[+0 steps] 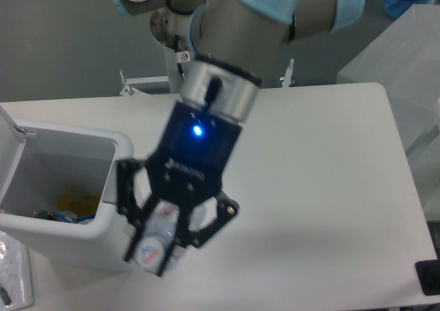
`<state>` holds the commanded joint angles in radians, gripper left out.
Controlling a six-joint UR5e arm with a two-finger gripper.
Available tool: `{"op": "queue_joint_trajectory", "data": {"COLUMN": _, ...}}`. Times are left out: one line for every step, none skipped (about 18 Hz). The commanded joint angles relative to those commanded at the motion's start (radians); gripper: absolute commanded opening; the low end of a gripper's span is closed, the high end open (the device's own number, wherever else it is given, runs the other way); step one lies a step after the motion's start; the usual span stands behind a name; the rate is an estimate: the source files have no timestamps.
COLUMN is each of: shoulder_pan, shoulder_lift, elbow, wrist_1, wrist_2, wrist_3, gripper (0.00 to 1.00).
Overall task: Place the trash in the trash can
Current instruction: 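Carry the bottle over the trash bin and lower it inside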
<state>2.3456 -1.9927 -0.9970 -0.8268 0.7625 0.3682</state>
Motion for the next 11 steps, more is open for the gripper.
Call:
{"op": "queue_joint_trajectory", "data": {"shoulder_pan": -0.014, "shoulder_lift": 0.014, "elbow": -0.009, "wrist_1": 0.0, "wrist_2": -0.005, "wrist_3": 0.0, "gripper": 0.0}}
{"op": "queue_joint_trajectory", "data": {"shoulder_pan": -0.025, "shoulder_lift": 0.026, "elbow": -0.014, "wrist_1": 0.0, "wrist_2": -0.006, "wrist_3": -0.003, "gripper": 0.0}}
{"op": "queue_joint_trajectory", "data": {"shoulder_pan": -0.037, "shoulder_lift": 0.034, "elbow": -0.014, "wrist_1": 0.0, "wrist_2": -0.006, "wrist_3": -0.012, "gripper": 0.0}}
{"op": "queue_joint_trajectory", "data": {"shoulder_pan": -0.051, "shoulder_lift": 0.044, "elbow": -0.014, "wrist_1": 0.0, "wrist_2": -0.006, "wrist_3": -0.027, "gripper": 0.0}}
{"op": "queue_joint_trajectory", "data": {"shoulder_pan": -0.069, "shoulder_lift": 0.054, "elbow": -0.014, "wrist_1": 0.0, "wrist_2": -0.006, "wrist_3": -0.041, "gripper": 0.0}}
{"op": "queue_joint_trajectory", "data": {"shoulder_pan": -0.089, "shoulder_lift": 0.057, "elbow": -0.014, "wrist_1": 0.0, "wrist_2": -0.006, "wrist_3": -0.051, "gripper": 0.0}}
{"op": "queue_joint_trajectory", "data": {"shoulder_pan": -0.106, "shoulder_lift": 0.061, "elbow": -0.023, "wrist_1": 0.0, "wrist_2": -0.005, "wrist_3": -0.058, "gripper": 0.0}}
{"op": "queue_joint_trajectory", "data": {"shoulder_pan": -0.115, "shoulder_lift": 0.081, "elbow": -0.046, "wrist_1": 0.0, "wrist_2": -0.003, "wrist_3": -0.055, "gripper": 0.0}}
{"op": "queue_joint_trajectory", "data": {"shoulder_pan": -0.117, "shoulder_lift": 0.094, "elbow": -0.069, "wrist_1": 0.0, "wrist_2": -0.003, "wrist_3": -0.054, "gripper": 0.0}}
{"op": "queue_joint_trajectory", "data": {"shoulder_pan": -0.12, "shoulder_lift": 0.101, "elbow": -0.096, "wrist_1": 0.002, "wrist_2": -0.003, "wrist_3": -0.049, "gripper": 0.0}}
{"op": "queue_joint_trajectory", "data": {"shoulder_pan": -0.127, "shoulder_lift": 0.113, "elbow": -0.126, "wrist_1": 0.002, "wrist_2": -0.003, "wrist_3": -0.045, "gripper": 0.01}}
